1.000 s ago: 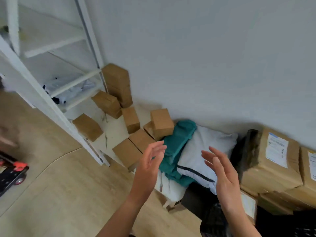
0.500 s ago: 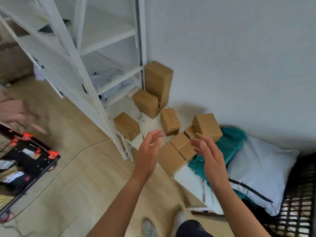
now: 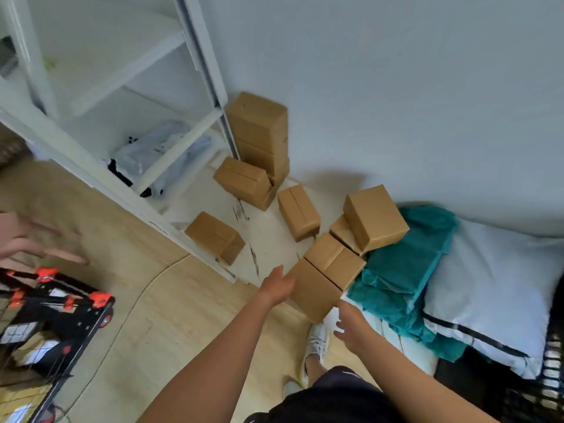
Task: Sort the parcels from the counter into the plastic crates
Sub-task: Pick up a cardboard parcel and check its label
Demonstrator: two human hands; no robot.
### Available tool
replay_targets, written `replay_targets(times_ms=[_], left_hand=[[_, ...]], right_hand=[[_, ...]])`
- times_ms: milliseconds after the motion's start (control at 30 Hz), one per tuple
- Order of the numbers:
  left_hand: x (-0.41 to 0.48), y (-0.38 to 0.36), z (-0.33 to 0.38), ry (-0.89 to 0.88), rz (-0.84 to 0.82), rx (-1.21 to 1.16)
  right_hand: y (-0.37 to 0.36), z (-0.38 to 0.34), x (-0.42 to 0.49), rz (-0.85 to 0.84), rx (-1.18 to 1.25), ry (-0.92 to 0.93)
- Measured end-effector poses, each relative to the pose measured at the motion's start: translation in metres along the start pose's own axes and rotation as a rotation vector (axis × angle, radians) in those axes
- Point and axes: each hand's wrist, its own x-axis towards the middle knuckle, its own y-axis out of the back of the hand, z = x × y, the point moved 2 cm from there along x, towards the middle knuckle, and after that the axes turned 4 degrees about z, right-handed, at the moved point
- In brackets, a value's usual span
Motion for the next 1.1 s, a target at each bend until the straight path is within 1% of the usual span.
replay_targets(times_ms=[67,133,300,367,433,533,600,700,767,867,1100], left_hand=[[0.016,-0.002,0.005,0.027,-0.087,0.095],[0.025,0.002,0.013,0.025,-0.109,0.180],[0.033,0.044,0.022,0.013,-0.011,0.382],[0.030,0.068,0.029,0.016,0.012,0.383],[0.025,0.090,0.043,0.012,0.026,0.358],[0.013,0.118,0.075,-0.066,0.110,0.348],[0.004,0.133,0.104,-0.187,0.188,0.331],[-0.008,0.147,0.154,-0.362,0.230,0.172],[-0.011,0.155,0.182,-0.459,0.224,0.047],[-0.013,0.168,0.210,-0.561,0.196,-0.058],[-0.030,0.212,0.225,-0.805,0.104,-0.336]], right_hand=[[-0.008,-0.005,0.009,-0.031,0.017,-0.048],[-0.015,-0.016,0.010,-0.066,-0.022,-0.092],[-0.017,-0.050,0.001,-0.176,-0.277,-0.161],[-0.019,-0.069,-0.009,-0.221,-0.285,-0.155],[-0.022,-0.093,-0.022,-0.251,-0.247,-0.109],[-0.025,-0.136,-0.054,-0.255,-0.191,0.014],[-0.023,-0.167,-0.066,-0.193,-0.162,0.151],[-0.019,-0.209,-0.081,-0.035,-0.113,0.399],[-0.016,-0.231,-0.095,0.067,-0.086,0.533],[-0.017,-0.251,-0.123,0.187,-0.057,0.689],[-0.042,-0.254,-0.180,0.396,0.086,0.974]])
